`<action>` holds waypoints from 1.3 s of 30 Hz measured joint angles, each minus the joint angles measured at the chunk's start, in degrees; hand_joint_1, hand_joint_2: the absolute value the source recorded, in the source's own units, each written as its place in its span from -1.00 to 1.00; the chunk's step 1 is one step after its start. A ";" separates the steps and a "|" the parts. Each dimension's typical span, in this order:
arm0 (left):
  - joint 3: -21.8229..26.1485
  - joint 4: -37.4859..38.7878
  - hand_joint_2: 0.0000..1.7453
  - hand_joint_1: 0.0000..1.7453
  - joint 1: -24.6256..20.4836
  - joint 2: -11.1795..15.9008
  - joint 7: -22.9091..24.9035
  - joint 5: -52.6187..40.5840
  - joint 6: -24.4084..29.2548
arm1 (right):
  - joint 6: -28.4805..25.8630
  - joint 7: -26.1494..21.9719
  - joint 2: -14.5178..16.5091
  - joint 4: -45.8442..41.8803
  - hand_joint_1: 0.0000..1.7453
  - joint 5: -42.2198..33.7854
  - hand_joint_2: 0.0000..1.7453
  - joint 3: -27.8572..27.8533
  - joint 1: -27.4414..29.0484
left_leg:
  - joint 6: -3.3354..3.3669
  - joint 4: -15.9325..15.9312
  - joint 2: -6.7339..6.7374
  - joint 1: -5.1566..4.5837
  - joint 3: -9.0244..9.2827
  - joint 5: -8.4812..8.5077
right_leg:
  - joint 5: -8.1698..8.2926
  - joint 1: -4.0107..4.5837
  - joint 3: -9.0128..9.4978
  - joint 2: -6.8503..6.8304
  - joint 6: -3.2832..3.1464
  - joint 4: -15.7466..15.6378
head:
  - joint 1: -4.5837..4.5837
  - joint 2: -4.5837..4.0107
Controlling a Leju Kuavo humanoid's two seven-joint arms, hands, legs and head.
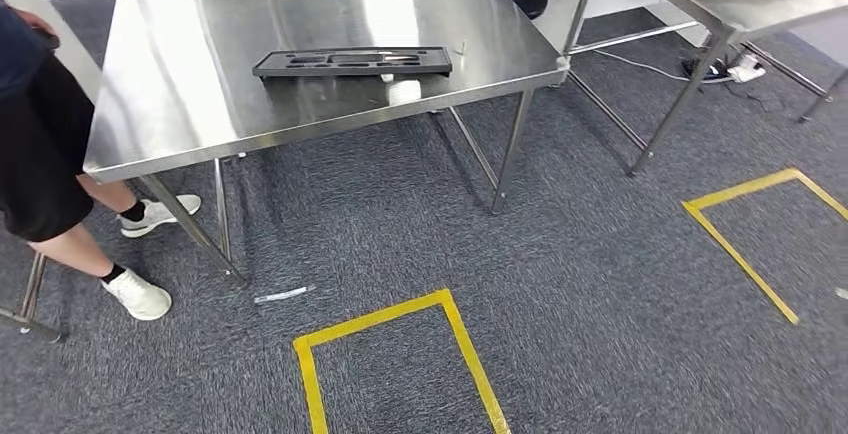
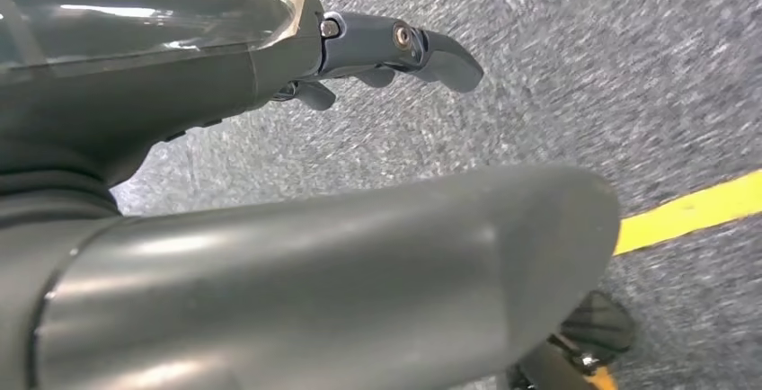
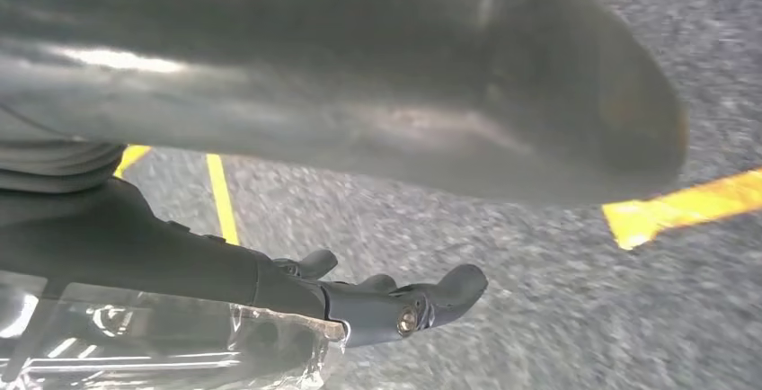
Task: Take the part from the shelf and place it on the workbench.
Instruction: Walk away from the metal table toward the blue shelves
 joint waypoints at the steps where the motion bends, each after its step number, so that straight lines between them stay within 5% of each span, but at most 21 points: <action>1: -0.01 0.00 -1.00 -1.00 0.01 -0.05 -0.11 0.04 -0.15 | 0.02 0.25 -0.10 0.03 -1.00 0.13 -1.00 -0.02 0.12 | 0.35 -0.36 0.71 0.03 -0.13 0.11 | 0.18 0.04 -0.40 0.47 0.43 0.08 | -0.05 0.00; 3: -0.03 0.00 -1.00 -1.00 -0.02 -0.16 -0.22 0.06 -0.25 | 0.01 0.52 -0.25 0.09 -1.00 0.33 -1.00 -0.04 0.35 | 1.21 -1.05 2.08 0.15 -0.36 0.60 | -0.65 0.15 -1.95 -0.53 0.87 1.87 | 0.13 0.00; 5: -0.04 0.00 -1.00 -1.00 0.03 -0.23 -0.27 0.06 -0.29 | 0.02 0.63 -0.38 0.13 -1.00 0.46 -1.00 -0.04 0.38 | 1.82 -1.38 3.54 0.08 -0.67 1.01 | -3.58 0.17 -5.08 -2.75 0.69 8.05 | 0.49 0.00; 8: -0.04 0.00 -1.00 -1.00 0.16 -0.23 -0.26 0.07 -0.29 | 0.02 0.68 -0.52 0.14 -1.00 0.51 -1.00 -0.04 0.50 | 1.94 -1.35 5.82 -0.11 -1.18 1.30 | -6.49 -0.19 -8.88 -3.85 1.16 16.78 | 0.70 0.00; 9: -0.04 0.00 -1.00 -1.00 0.17 -0.23 -0.26 0.07 -0.29 | 0.02 0.68 -0.56 0.16 -1.00 0.52 -1.00 -0.05 0.61 | 1.85 -1.34 6.49 -0.08 -1.24 1.38 | -5.81 -0.38 -8.09 -4.11 1.71 15.75 | 0.72 0.00; 12: -0.04 -0.02 -1.00 -1.00 0.13 -0.31 -0.26 0.07 -0.30 | 0.02 0.69 -0.66 0.19 -1.00 0.53 -1.00 -0.05 0.57 | 1.22 -1.23 8.22 -0.12 -1.09 1.51 | -1.62 -0.75 -1.35 -6.78 3.09 3.69 | 0.80 0.00; 14: -0.04 -0.04 -1.00 -1.00 0.07 -0.31 -0.26 0.11 -0.36 | 0.02 0.65 -0.61 0.19 -1.00 0.56 -1.00 -0.04 0.39 | 0.51 -1.13 9.11 -0.40 -0.98 1.55 | -0.48 -0.50 0.47 -7.89 2.48 -0.34 | 0.68 0.00; 16: -0.03 -0.04 -1.00 -1.00 -0.03 -0.40 -0.14 0.46 -0.53 | 0.03 0.32 -0.63 0.20 -1.00 0.74 -1.00 -0.05 0.52 | -0.21 -1.16 9.91 -0.34 -0.90 1.63 | -0.20 -0.33 0.01 -6.87 1.33 -0.37 | 0.49 0.00; 19: 0.06 -0.04 -1.00 -1.00 -0.07 -0.59 0.08 1.34 -0.79 | 0.17 -0.73 -0.73 0.21 -1.00 1.34 -1.00 -0.05 0.55 | -1.15 2.45 7.00 0.15 -2.36 -1.31 | 0.58 -0.87 -0.24 -5.28 -0.17 -0.48 | 0.34 0.00; 21: 0.14 -0.04 -1.00 -1.00 0.05 -0.68 0.08 1.89 -1.07 | 0.28 -1.27 -0.73 0.21 -1.00 1.63 -1.00 -0.04 0.34 | -1.31 10.05 4.20 0.23 -5.60 -5.70 | 0.99 -0.76 -0.69 -4.17 -0.85 -0.40 | 0.21 0.00; 23: 0.21 -0.04 -1.00 -1.00 0.17 -0.74 0.00 2.27 -1.50 | 0.27 -1.54 -0.66 0.21 -1.00 1.63 -1.00 -0.04 0.30 | -1.21 15.54 3.42 0.21 -7.94 -7.49 | 1.19 -0.45 -1.03 -2.88 -1.09 -0.28 | 0.18 0.00; 25: 0.29 -0.04 -1.00 -1.00 0.20 -0.76 -0.24 2.38 -2.29 | -0.11 -1.64 -0.62 0.21 -1.00 1.23 -1.00 -0.05 0.33 | -0.84 12.78 3.04 0.21 -6.39 -4.94 | 1.25 -0.27 -1.08 -1.48 -1.09 -0.09 | 0.18 0.00; 27: 0.31 -0.04 -1.00 -1.00 0.20 -0.72 -0.46 2.08 -3.14 | -0.80 -1.83 -0.52 0.21 -1.00 0.52 -1.00 -0.10 0.19 | -0.29 4.98 0.99 0.25 -2.49 -1.27 | 1.25 -0.05 -1.19 -0.06 -0.94 0.24 | 0.19 0.00; 29: 0.26 -0.04 -1.00 -1.00 0.20 -0.64 -0.56 1.39 -3.62 | -1.38 -1.93 -0.40 0.21 -1.00 -0.28 -1.00 -0.39 -0.04 | 0.06 0.34 -0.74 0.14 -0.39 0.00 | 1.41 0.08 -1.72 1.20 -0.46 0.53 | 0.23 0.00; 32: 0.12 -0.05 -1.00 -1.00 0.18 -0.63 -1.16 0.70 -3.92 | -1.57 -0.54 -0.44 0.28 -1.00 -1.01 -1.00 -1.13 0.10 | 0.76 -0.60 0.58 -0.21 -0.34 0.28 | 1.82 -0.21 -2.93 2.31 0.65 0.65 | 0.20 0.00; 34: 0.03 -0.06 -1.00 -1.00 0.14 -0.63 -1.77 0.47 -3.83 | -1.53 0.99 -0.55 0.37 -1.00 -1.06 -1.00 -1.40 0.24 | 1.46 -1.18 2.08 -0.03 -0.35 0.80 | 0.38 -0.07 -4.65 0.06 0.82 3.40 | 0.50 0.00; 36: 0.01 -0.07 -1.00 -1.00 0.25 -0.64 -2.08 0.56 -3.77 | -1.35 1.35 -0.66 0.38 -1.00 -0.83 -1.00 -1.52 0.22 | 1.79 -1.38 3.78 0.00 -0.49 0.98 | -2.99 -0.04 -8.27 -2.83 0.58 10.72 | 0.85 0.00; 38: 0.04 -0.07 -1.00 -1.00 0.38 -0.68 -2.17 0.68 -4.22 | -1.19 0.51 -0.73 0.38 -1.00 -0.42 -1.00 -1.55 0.27 | 1.82 -1.36 5.54 0.01 -0.64 0.99 | -5.17 -0.36 -11.30 -3.72 0.84 17.23 | 0.92 0.00; 39: 0.04 -0.07 -1.00 -1.00 0.39 -0.77 -2.18 0.63 -4.50 | -1.17 -0.03 -0.73 0.38 -1.00 -0.26 -1.00 -1.55 0.34 | 1.76 -1.34 6.30 0.08 -0.66 0.95 | -4.91 -0.60 -11.27 -3.96 1.33 17.56 | 0.93 0.00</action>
